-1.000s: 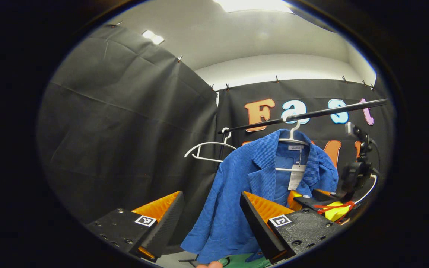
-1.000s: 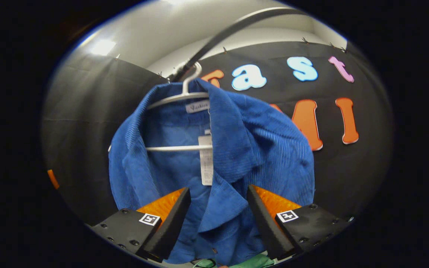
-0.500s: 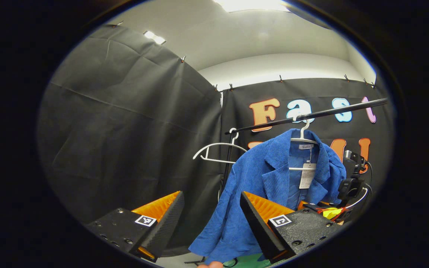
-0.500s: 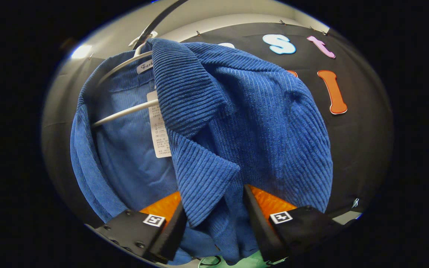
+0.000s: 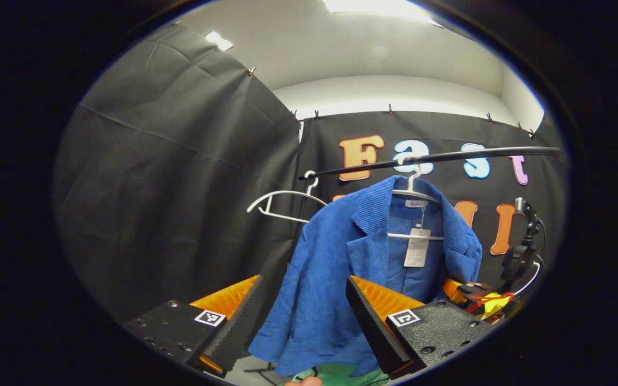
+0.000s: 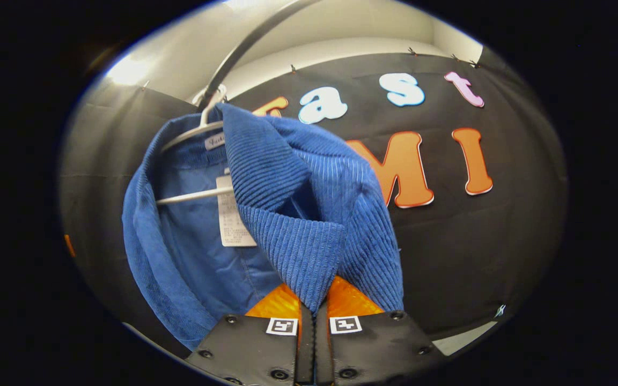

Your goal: Grasp the clothes on the hanger with both hands and then place them into the laundry hamper below.

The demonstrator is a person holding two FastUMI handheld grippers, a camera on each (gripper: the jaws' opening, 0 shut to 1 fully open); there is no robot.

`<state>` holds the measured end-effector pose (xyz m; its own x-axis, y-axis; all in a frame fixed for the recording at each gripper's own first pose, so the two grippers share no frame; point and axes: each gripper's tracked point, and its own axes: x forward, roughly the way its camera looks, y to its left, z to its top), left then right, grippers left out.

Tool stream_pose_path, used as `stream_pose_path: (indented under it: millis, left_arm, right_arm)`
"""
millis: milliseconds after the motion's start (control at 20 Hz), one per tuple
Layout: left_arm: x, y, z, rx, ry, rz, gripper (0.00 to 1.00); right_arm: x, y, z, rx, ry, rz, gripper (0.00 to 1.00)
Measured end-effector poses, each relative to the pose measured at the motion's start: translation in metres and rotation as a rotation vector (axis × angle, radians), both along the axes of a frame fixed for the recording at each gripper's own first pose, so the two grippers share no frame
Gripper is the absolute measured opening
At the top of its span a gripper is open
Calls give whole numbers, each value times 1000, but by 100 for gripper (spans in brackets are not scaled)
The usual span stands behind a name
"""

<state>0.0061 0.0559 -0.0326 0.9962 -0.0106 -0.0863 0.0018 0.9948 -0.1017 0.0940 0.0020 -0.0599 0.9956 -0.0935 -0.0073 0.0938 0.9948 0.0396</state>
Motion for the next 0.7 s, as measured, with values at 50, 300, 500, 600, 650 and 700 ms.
stream_pose_path:
  millis: [50,300,500,600,650,700]
  left_arm:
    - [6,-8,-6,-13,9,-15,92]
    - [35,-47,-28,-94,32,-80,95]
    - [69,-86,-30,-103,1,-138,95]
    - [79,-106,-30,-91,-22,-161,95]
    - [83,-113,-31,-88,-30,-159,92]
    - [88,-118,-33,-87,-32,-148,92]
  right_arm:
    - [-9,-2,13,-6,-22,13,8]
    - [-50,-8,60,-31,-85,60,8]
    - [-66,2,84,-76,-131,111,8]
    - [-75,9,98,-85,-165,137,11]
    - [-79,12,103,-98,-182,145,8]
    - [-83,14,109,-114,-198,149,8]
